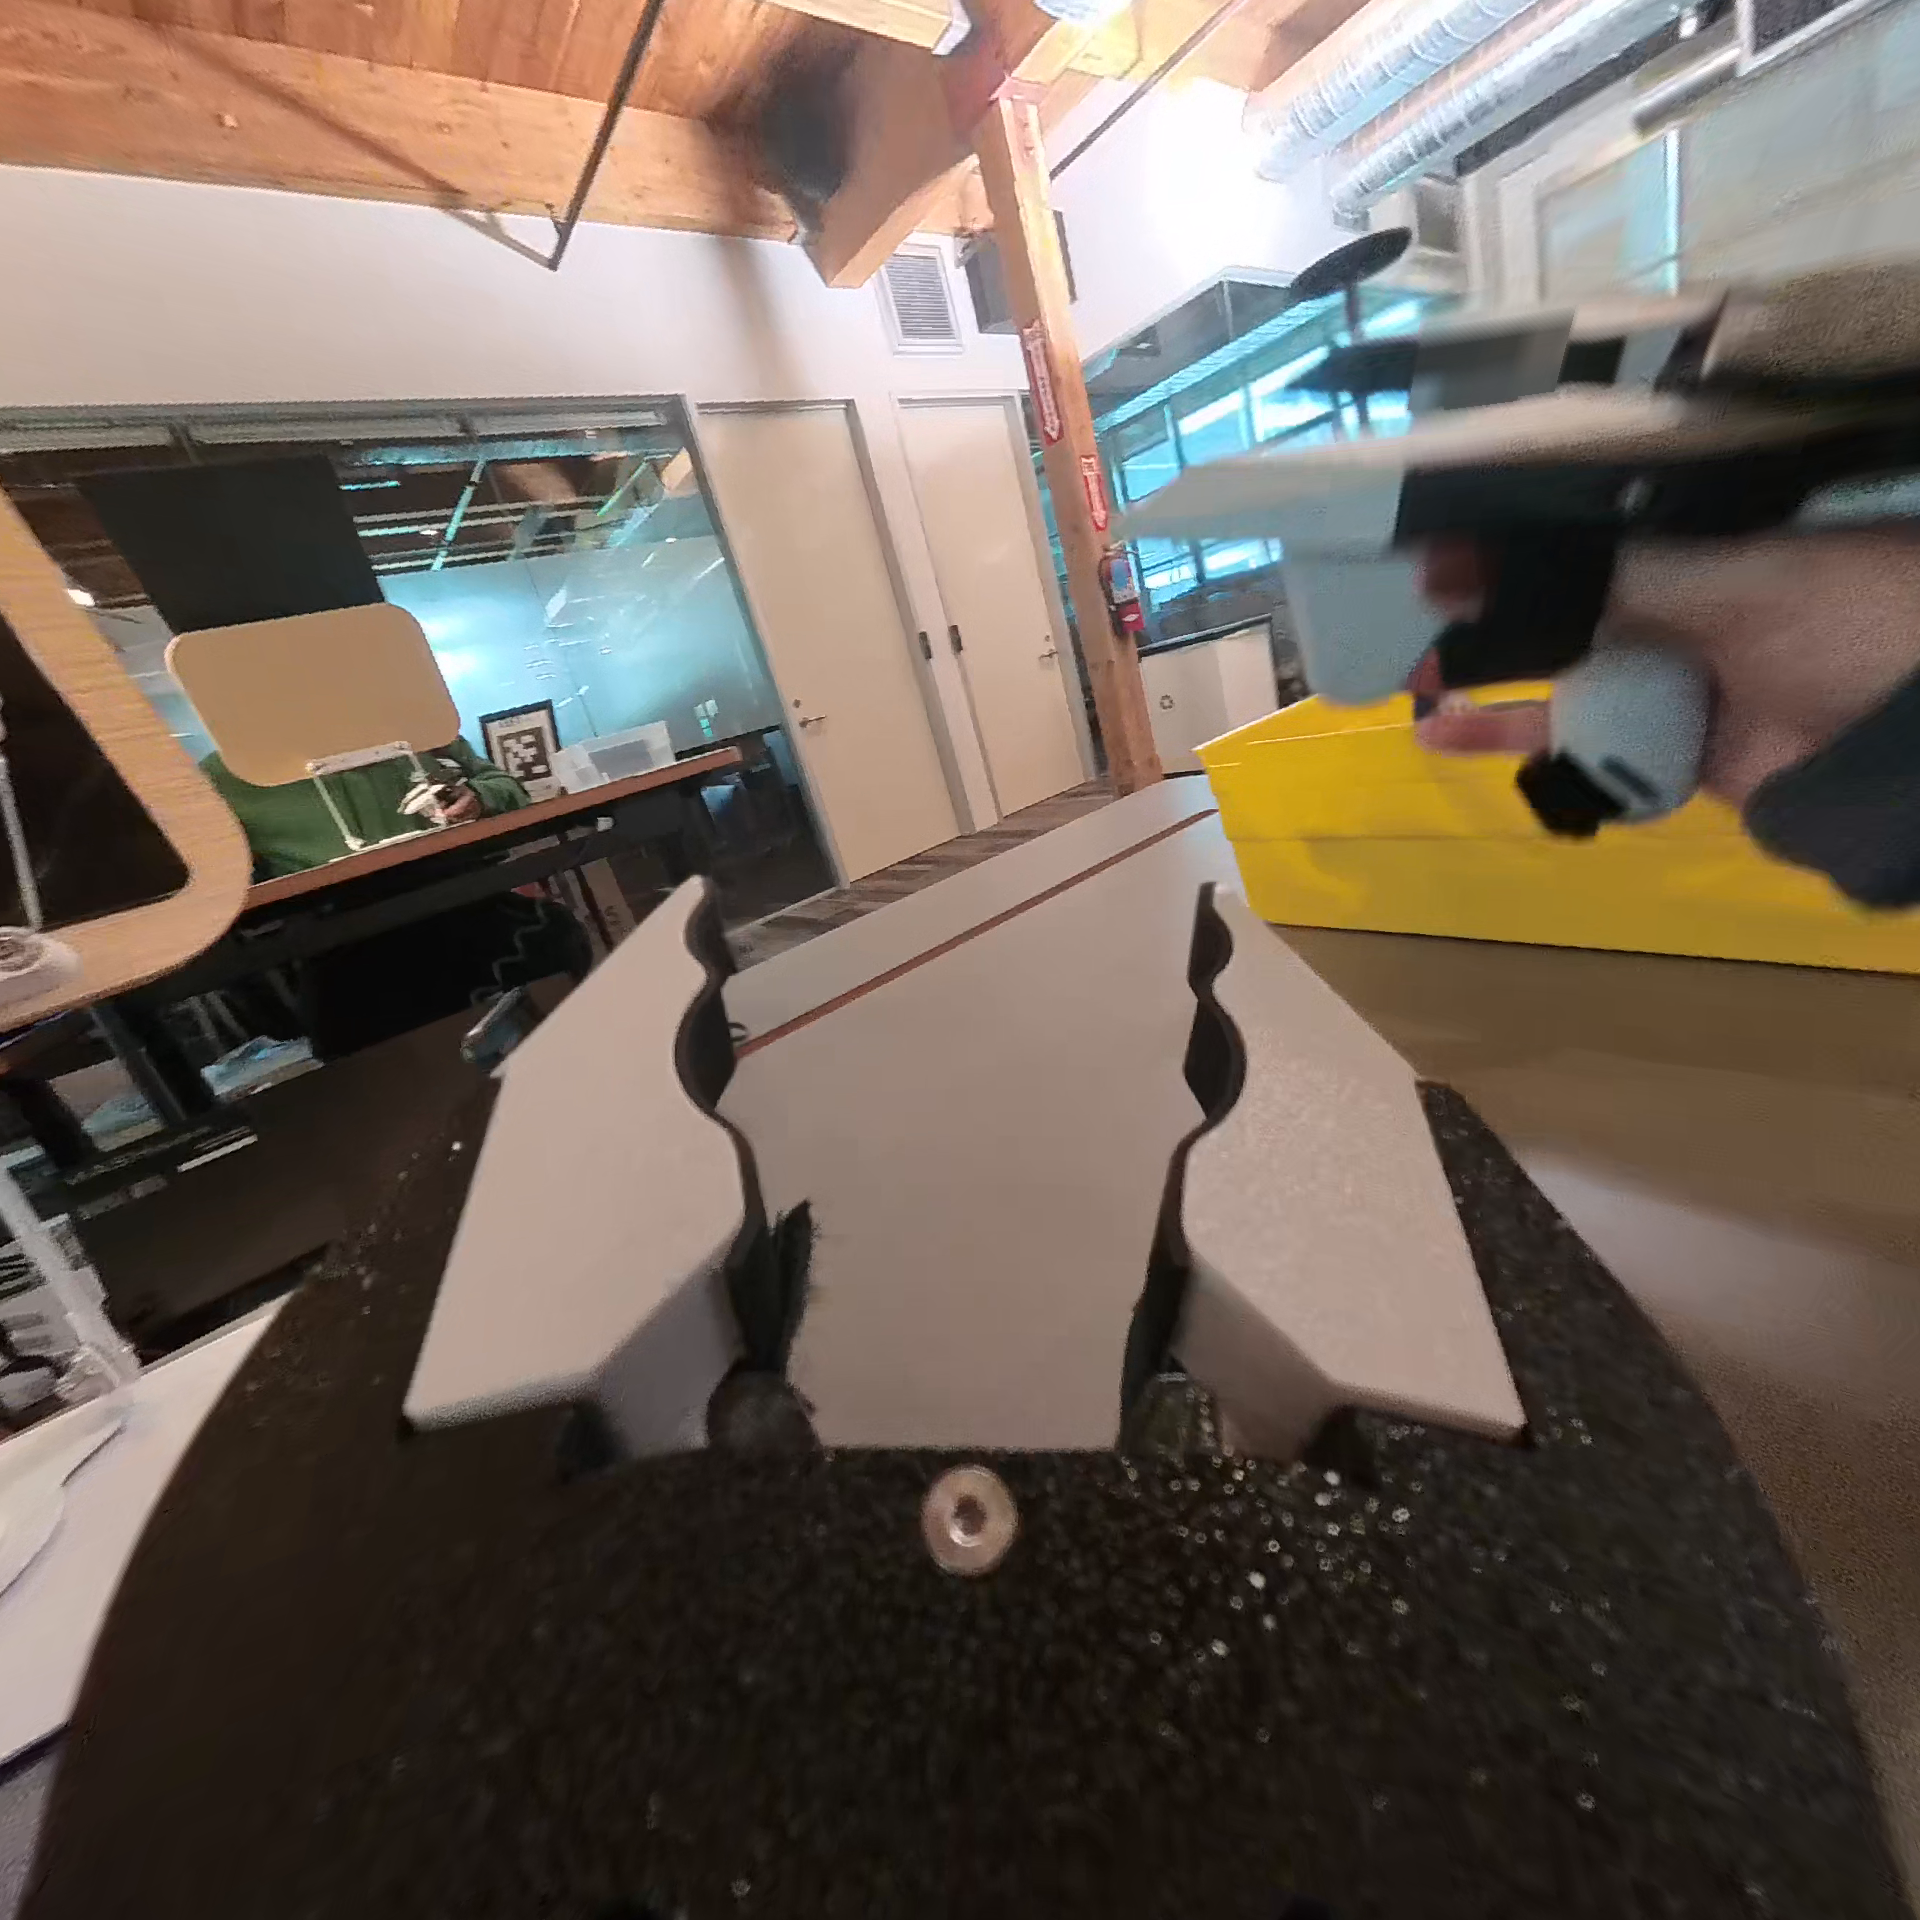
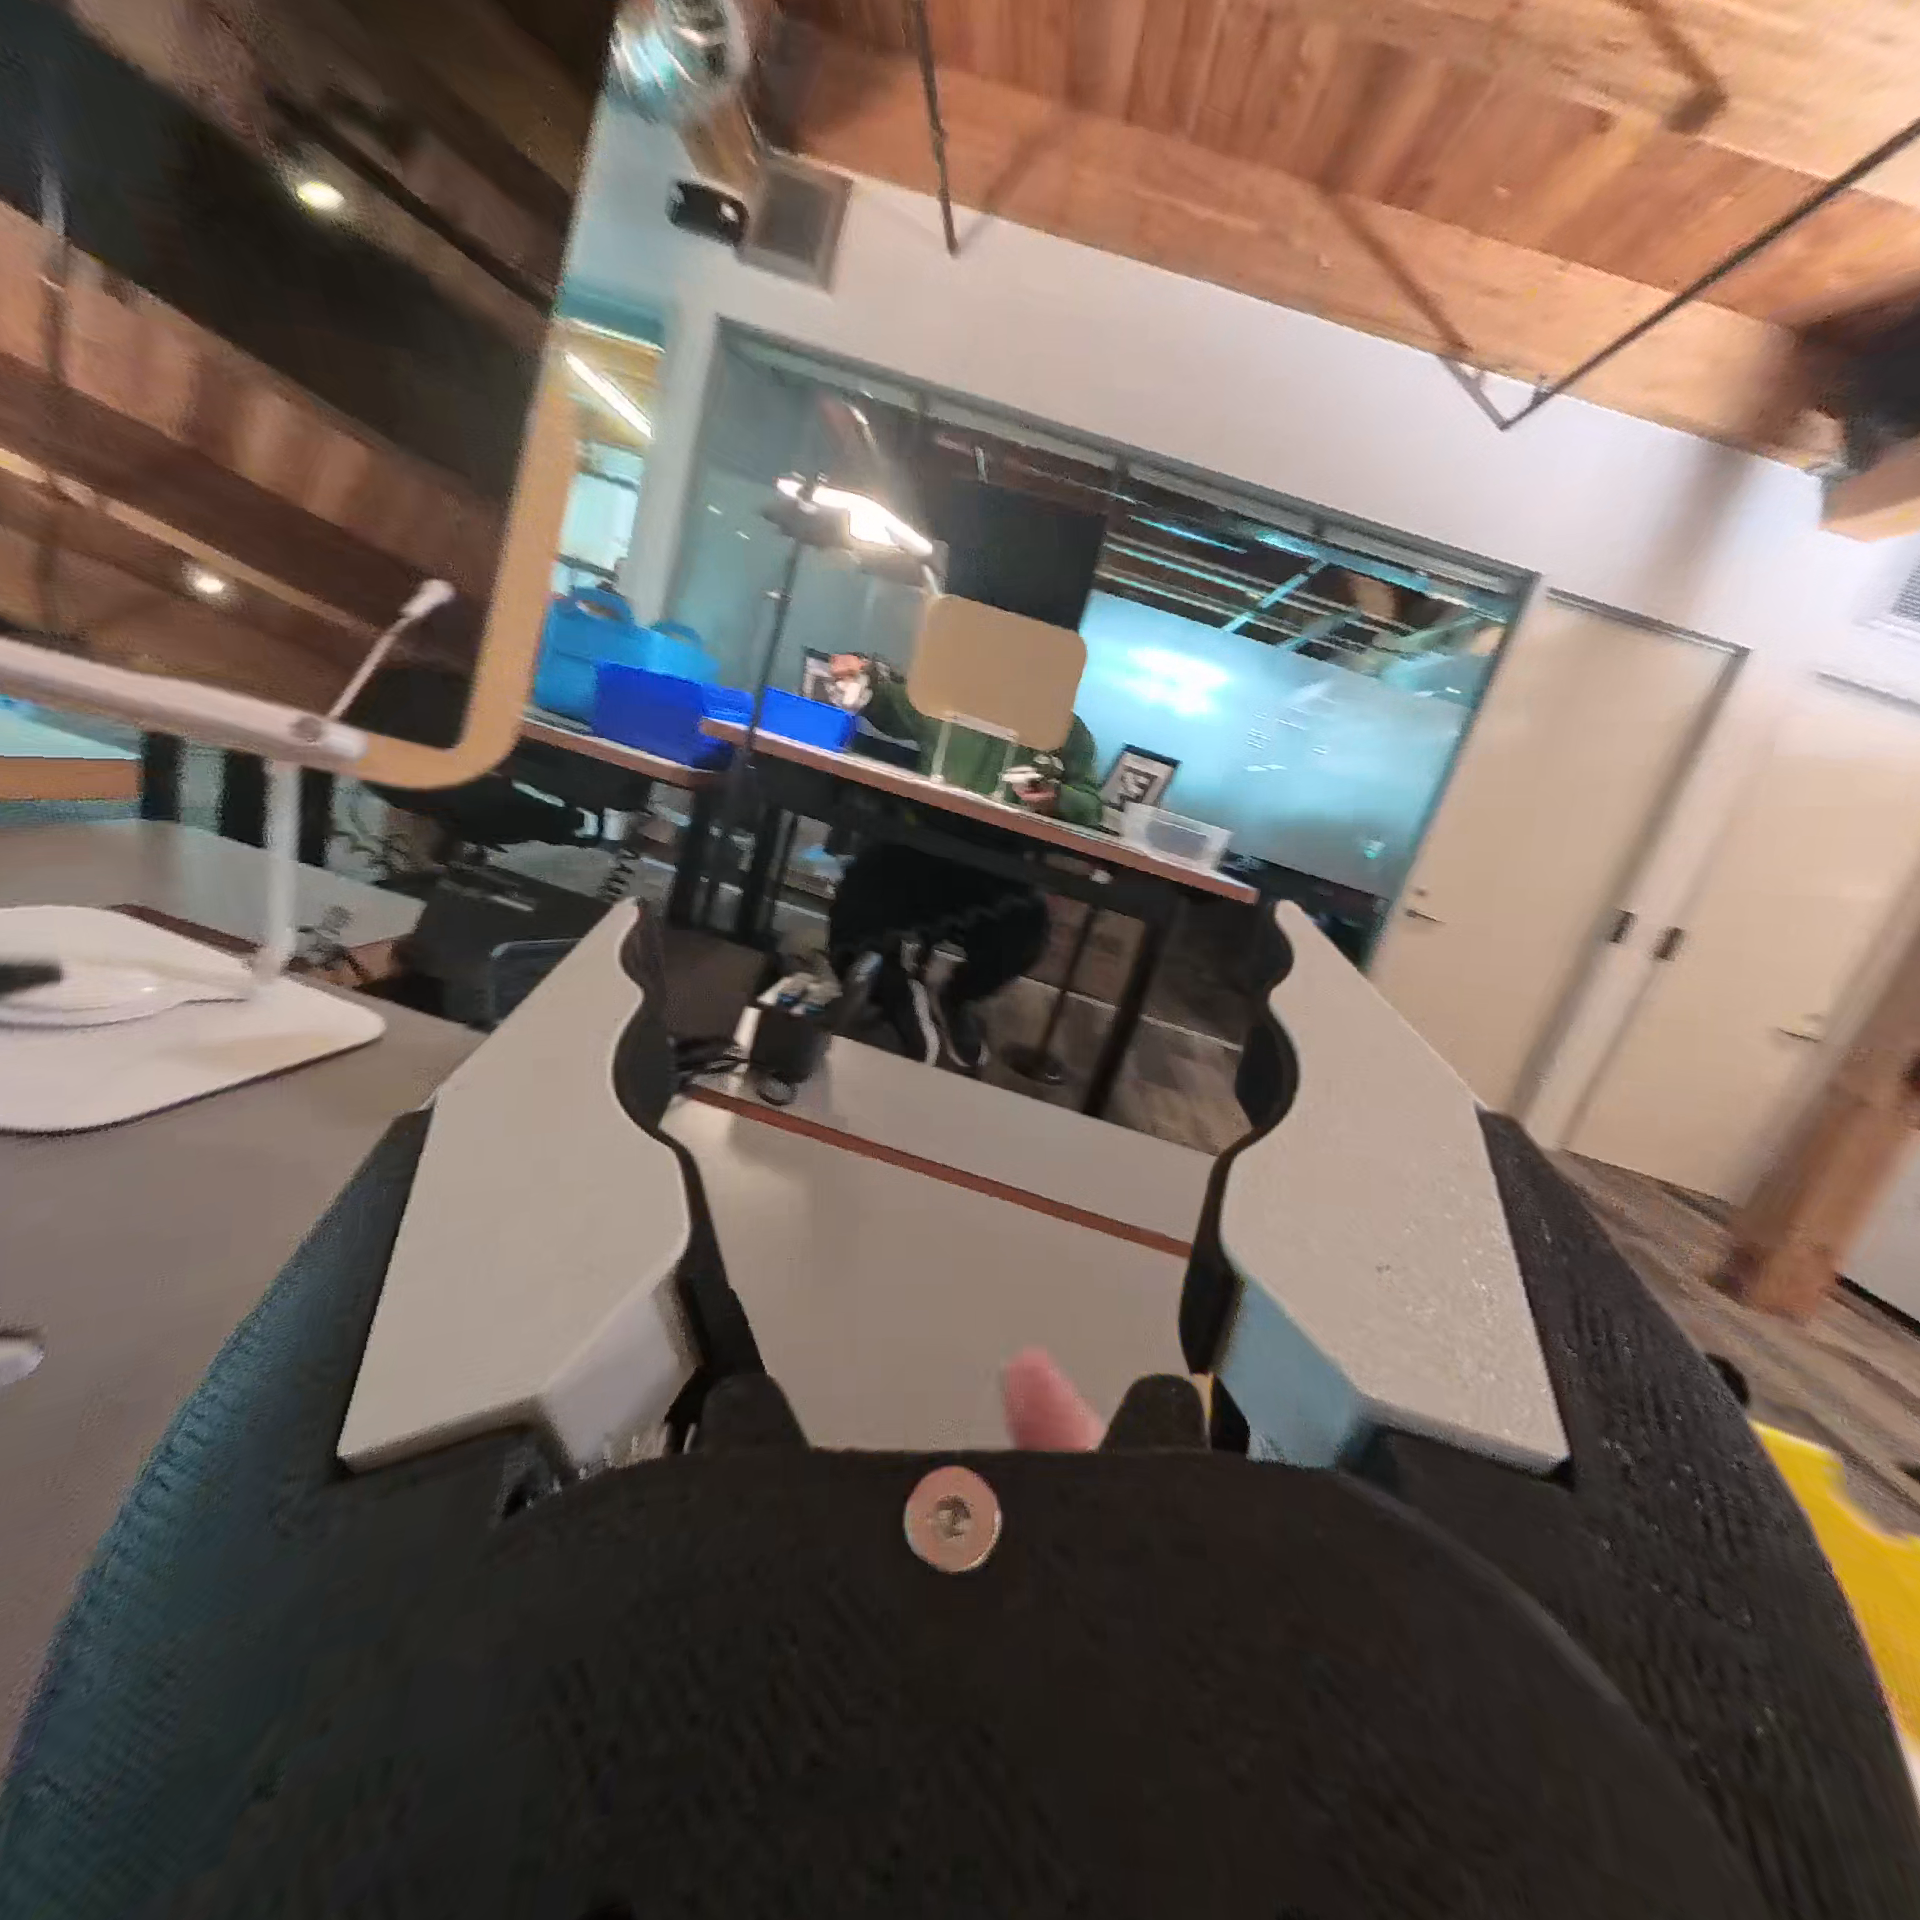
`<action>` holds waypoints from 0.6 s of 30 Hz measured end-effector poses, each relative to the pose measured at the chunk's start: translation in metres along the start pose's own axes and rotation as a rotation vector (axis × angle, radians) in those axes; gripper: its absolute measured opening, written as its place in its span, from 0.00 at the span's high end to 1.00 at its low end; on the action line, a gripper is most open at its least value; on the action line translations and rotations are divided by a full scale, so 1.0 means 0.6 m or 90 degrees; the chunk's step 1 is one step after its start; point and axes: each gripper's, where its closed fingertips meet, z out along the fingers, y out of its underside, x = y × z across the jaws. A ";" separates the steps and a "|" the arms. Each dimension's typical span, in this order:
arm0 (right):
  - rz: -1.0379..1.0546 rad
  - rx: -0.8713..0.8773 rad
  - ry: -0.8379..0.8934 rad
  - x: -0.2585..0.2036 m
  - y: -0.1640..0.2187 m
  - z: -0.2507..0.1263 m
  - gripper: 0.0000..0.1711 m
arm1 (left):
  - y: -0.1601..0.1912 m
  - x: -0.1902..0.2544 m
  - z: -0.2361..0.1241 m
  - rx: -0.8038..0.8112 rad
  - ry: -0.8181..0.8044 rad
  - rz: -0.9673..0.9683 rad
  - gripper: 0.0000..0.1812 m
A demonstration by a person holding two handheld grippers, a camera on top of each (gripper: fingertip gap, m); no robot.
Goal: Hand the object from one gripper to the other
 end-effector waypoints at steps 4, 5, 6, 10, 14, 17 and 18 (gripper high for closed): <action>0.001 -0.044 -0.019 -0.053 0.093 0.008 0.61 | 0.003 -0.017 -0.002 0.000 -0.023 -0.014 0.57; 0.006 -0.062 -0.003 -0.054 0.113 0.003 0.72 | 0.005 -0.022 -0.002 -0.002 -0.030 -0.022 0.59; 0.014 -0.065 0.006 -0.055 0.126 -0.005 0.89 | 0.007 -0.029 -0.002 -0.005 -0.042 -0.029 0.60; 0.007 -0.061 -0.033 -0.075 0.139 -0.010 1.00 | 0.006 -0.051 -0.009 0.005 -0.071 -0.054 0.75; -0.013 -0.048 -0.065 -0.094 0.135 -0.005 1.00 | 0.010 -0.060 -0.009 0.007 -0.077 -0.074 0.87; -0.021 -0.045 -0.076 -0.101 0.134 -0.005 0.99 | 0.015 -0.062 -0.010 0.003 -0.075 -0.070 0.98; -0.018 -0.043 -0.078 -0.102 0.133 -0.005 0.99 | 0.014 -0.060 -0.010 0.005 -0.070 -0.069 1.00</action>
